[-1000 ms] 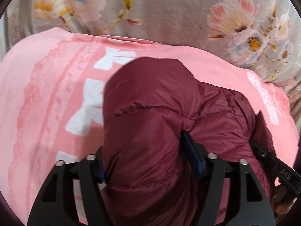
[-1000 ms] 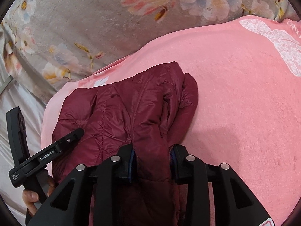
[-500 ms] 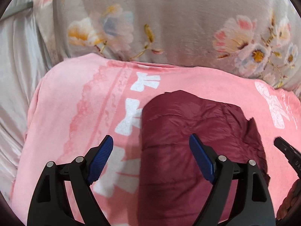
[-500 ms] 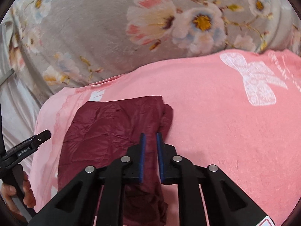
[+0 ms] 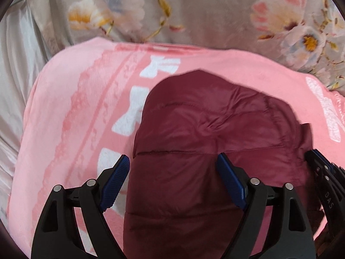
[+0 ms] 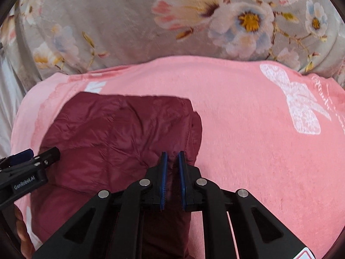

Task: Fold large clothes

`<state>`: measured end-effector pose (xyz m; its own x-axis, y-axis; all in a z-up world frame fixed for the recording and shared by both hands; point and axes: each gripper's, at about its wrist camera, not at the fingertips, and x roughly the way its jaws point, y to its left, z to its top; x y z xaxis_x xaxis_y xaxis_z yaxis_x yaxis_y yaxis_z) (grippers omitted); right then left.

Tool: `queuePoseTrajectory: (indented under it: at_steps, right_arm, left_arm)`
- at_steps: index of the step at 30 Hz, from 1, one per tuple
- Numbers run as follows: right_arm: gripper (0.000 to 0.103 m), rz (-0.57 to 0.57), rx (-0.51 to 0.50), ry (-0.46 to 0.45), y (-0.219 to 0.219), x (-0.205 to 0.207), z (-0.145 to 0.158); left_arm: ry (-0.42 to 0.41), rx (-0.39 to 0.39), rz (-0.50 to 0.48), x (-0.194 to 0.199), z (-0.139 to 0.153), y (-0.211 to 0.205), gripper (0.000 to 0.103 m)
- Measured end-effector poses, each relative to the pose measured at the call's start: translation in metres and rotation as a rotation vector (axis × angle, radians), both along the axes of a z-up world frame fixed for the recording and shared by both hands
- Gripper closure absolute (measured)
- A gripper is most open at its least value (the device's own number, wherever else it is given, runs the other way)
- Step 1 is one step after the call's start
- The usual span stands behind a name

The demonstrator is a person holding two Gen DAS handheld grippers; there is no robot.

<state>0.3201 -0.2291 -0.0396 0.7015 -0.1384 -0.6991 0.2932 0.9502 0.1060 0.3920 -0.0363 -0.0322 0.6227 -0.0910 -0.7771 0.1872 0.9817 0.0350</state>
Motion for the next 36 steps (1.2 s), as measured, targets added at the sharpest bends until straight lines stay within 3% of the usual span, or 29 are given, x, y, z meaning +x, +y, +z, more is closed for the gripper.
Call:
queuePoseTrajectory:
  at_steps: [13, 30, 33, 36]
  right_arm:
    - [0.094, 0.012, 0.028, 0.008, 0.002, 0.004, -0.030]
    - [0.094, 0.027, 0.060, -0.009, -0.002, 0.007, -0.039]
    - [0.094, 0.030, 0.085, 0.009, -0.008, 0.001, -0.029]
    - [0.091, 0.048, 0.137, -0.022, -0.008, -0.028, 0.000]
  left_arm:
    - [0.000, -0.007, 0.009, 0.007, -0.022, -0.002, 0.018]
    - [-0.002, -0.050, 0.014, 0.014, -0.039, -0.002, 0.011]
    - [0.022, -0.079, -0.003, 0.013, -0.036, 0.004, 0.012]
    - [0.037, -0.105, 0.004, 0.000, -0.021, 0.018, 0.018]
